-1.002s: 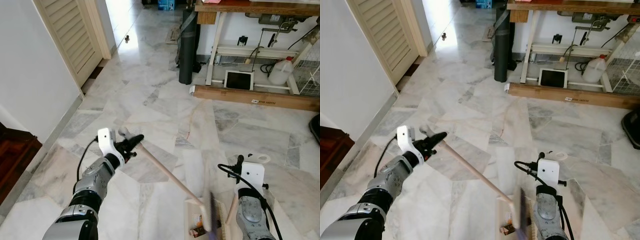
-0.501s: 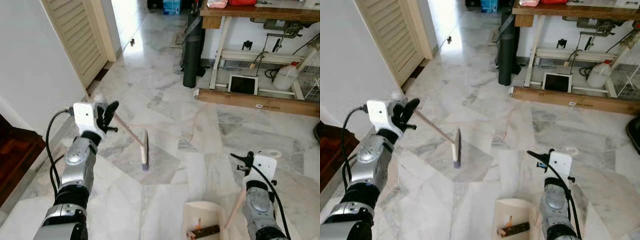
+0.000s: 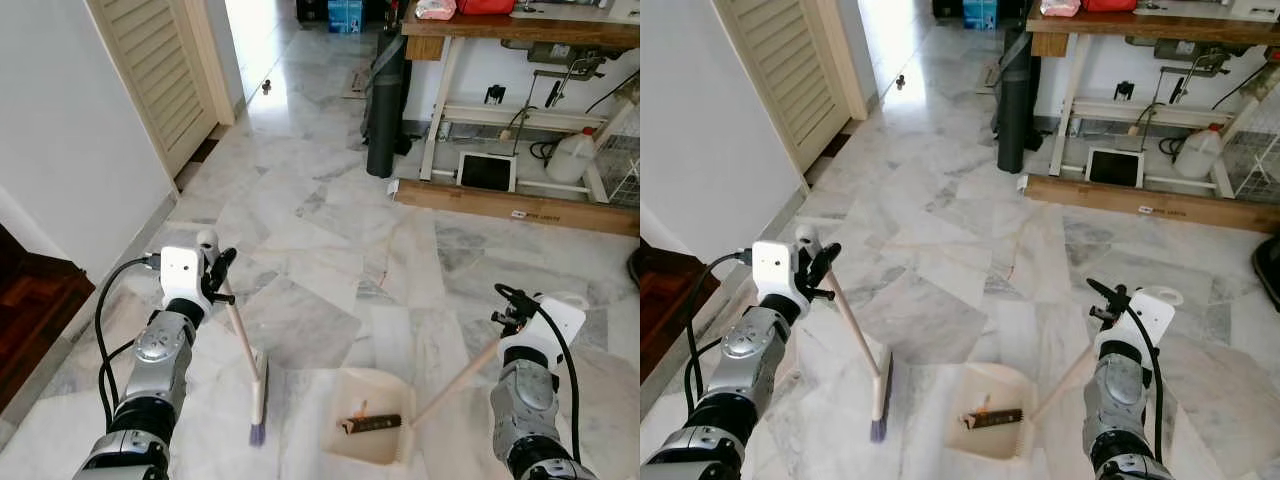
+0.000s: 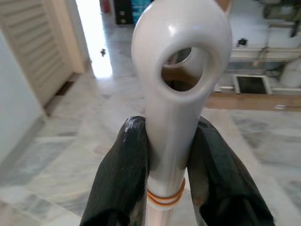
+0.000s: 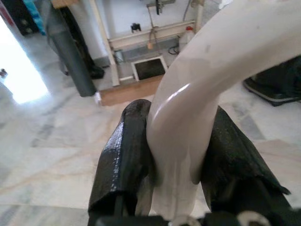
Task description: Sweep floor
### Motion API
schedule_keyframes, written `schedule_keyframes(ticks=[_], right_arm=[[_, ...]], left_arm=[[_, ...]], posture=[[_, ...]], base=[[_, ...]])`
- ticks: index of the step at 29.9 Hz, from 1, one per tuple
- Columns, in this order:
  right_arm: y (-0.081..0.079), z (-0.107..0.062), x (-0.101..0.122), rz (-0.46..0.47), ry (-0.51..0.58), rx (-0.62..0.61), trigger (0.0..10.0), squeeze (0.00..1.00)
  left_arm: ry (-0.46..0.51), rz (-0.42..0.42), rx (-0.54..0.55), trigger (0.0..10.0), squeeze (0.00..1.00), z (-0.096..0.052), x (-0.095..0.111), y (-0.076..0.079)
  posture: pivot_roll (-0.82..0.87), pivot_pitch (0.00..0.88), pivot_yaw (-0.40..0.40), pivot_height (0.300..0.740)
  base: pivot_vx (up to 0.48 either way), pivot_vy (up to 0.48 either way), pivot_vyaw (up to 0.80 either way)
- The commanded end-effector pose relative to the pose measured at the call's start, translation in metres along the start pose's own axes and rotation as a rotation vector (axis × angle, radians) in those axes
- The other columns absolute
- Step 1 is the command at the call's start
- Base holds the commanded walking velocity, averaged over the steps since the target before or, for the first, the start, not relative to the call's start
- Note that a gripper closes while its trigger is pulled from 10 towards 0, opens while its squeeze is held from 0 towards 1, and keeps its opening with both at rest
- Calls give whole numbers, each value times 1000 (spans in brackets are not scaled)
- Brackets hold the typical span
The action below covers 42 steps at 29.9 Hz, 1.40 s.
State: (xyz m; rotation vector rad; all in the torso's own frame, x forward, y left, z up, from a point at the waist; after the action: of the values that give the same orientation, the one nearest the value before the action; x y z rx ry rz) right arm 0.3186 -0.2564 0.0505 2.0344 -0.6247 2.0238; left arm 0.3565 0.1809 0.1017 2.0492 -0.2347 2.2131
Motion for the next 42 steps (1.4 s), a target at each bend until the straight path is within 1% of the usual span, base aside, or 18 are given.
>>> schedule_keyframes(ticks=[1,4,5,6,7,10,15,17,19,20,23,28,31,34,35,37,39,42], right_arm=[[-15,7,20,40,86,49,10000,0],[-17,8,22,54,97,53,10000,0],[-17,8,22,60,96,54,10000,0],[-17,8,22,60,96,54,10000,0],[-18,8,22,61,95,56,10000,0],[-18,8,23,66,96,59,10000,0],[-16,9,25,71,106,58,10000,0],[-16,8,26,71,111,59,10000,0],[-16,8,25,70,111,59,10000,0],[-16,7,25,73,111,58,10000,0],[-16,6,24,83,113,54,10000,0],[-20,4,23,88,115,61,10000,0],[-26,1,23,83,121,76,10000,0],[-29,-1,25,76,138,93,10000,0],[-30,-2,26,64,150,102,10000,0],[-28,-3,31,33,177,110,10000,0],[-25,-4,33,36,188,108,10000,0],[-24,-5,34,29,194,116,10000,0]], left_arm=[[79,-63,-60,10000,0,8,17,16],[89,-192,-115,10000,0,15,21,34],[80,-244,-163,10000,0,18,21,45],[80,-244,-163,10000,0,18,21,45],[78,-270,-211,10000,0,20,23,56],[90,-283,-237,10000,0,23,28,61],[110,-167,-190,10000,0,22,32,50],[116,-84,-113,10000,0,20,32,37],[121,-66,-95,10000,0,19,32,35],[146,-12,-80,10000,0,16,35,31],[187,32,-66,10000,0,11,40,30],[211,63,-58,10000,0,8,43,30],[208,115,-73,10000,0,3,39,40],[194,113,-98,10000,0,-1,32,48],[176,104,-72,10000,0,-3,25,46],[138,56,49,10000,0,-4,15,30],[135,53,102,10000,0,-4,14,21],[142,70,120,10000,0,-4,16,17]], posture=[[3,0,22,740],[-4,0,20,740],[-7,0,19,740],[-7,0,19,740],[-9,0,18,740],[-10,0,20,740],[-6,0,17,740],[-2,0,14,740],[-2,0,14,740],[2,0,13,740],[5,0,10,740],[5,0,3,740],[10,0,-2,740],[2,0,-4,740],[-11,0,-4,740],[-22,0,-6,740],[-30,0,-11,740],[-27,0,-16,740]], base=[[0,0,0],[0,0,0],[0,0,0],[0,0,0],[0,0,0],[0,0,0],[0,0,0],[0,0,0],[0,0,0],[0,0,0],[0,0,0],[0,0,0],[0,0,0],[0,0,0],[0,0,0],[0,0,0],[0,0,0],[0,0,0]])
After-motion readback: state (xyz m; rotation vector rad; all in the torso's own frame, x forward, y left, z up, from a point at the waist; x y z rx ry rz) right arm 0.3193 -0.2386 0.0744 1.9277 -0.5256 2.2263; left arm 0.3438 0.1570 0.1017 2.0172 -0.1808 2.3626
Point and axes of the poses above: a point about 5 cm out from each wrist's last joint towards the gripper, its own z axis pointing out of the wrist towards the gripper, its own x axis along the axis of the wrist's last joint, y = z × x, the point moved 2 cm from there along z, pointing out of the wrist towards the gripper, and after that the axes turned 1 degree about z, right-handed, at the moved point
